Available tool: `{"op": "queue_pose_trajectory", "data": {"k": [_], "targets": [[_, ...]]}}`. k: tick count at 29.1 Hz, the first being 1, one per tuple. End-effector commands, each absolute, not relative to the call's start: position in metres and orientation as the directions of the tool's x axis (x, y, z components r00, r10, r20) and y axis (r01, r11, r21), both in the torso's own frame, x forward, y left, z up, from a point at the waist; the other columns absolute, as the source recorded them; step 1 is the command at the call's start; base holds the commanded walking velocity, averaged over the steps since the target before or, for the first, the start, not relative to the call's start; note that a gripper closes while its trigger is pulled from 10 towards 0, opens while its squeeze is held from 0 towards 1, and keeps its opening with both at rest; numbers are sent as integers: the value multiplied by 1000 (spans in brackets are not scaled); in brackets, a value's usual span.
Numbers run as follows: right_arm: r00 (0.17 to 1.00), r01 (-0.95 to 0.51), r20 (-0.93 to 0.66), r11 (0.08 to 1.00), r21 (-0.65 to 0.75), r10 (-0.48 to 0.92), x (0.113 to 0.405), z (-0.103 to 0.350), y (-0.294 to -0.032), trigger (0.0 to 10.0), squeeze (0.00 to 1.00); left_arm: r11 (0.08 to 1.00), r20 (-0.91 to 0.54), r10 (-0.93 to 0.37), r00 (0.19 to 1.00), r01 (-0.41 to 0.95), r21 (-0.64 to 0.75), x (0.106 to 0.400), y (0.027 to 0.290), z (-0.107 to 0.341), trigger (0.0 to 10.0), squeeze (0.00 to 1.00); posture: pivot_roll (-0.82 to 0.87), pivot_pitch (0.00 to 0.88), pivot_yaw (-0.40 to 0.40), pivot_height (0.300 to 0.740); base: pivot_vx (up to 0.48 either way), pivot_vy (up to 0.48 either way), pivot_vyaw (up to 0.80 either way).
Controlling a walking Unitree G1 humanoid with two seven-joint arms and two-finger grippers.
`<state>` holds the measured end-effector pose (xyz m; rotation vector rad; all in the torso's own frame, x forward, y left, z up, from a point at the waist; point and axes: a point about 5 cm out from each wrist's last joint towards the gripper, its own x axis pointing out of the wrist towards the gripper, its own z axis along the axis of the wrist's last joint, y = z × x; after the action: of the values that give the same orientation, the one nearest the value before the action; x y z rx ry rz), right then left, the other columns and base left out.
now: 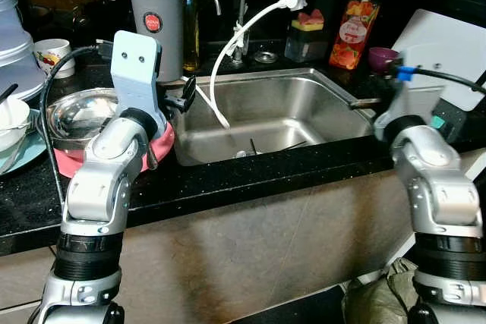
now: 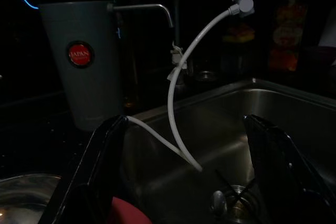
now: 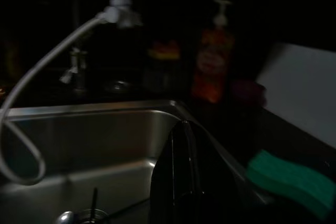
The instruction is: Kitchen organization
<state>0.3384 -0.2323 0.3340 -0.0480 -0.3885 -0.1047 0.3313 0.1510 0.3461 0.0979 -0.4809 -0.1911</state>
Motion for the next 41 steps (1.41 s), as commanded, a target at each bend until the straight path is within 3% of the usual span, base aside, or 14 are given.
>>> {"op": "queue_pose_trajectory", "data": {"k": [1, 9, 20, 41], "targets": [[918, 155, 360, 986, 66, -168, 332, 331, -251, 10000, 0, 973, 468, -229, 854, 186, 137, 328, 147, 346, 10000, 0, 46, 178, -49, 740, 0, 0, 0], [897, 183, 387, 977, 111, -212, 329, 334, -256, 10000, 0, 978, 460, -210, 863, 179, 110, 329, 147, 340, 10000, 0, 40, 176, -52, 740, 0, 0, 0], [848, 312, 373, 923, 224, -377, 325, 330, -273, 10000, 0, 975, 494, -221, 841, 205, 88, 329, 143, 344, 10000, 0, 40, 175, -53, 740, 0, 0, 0], [853, 271, 406, 943, 191, -327, 325, 325, -255, 10000, 0, 973, 469, -230, 853, 209, 96, 332, 140, 335, 10000, 0, 35, 154, -47, 740, 0, 0, 0]]}}
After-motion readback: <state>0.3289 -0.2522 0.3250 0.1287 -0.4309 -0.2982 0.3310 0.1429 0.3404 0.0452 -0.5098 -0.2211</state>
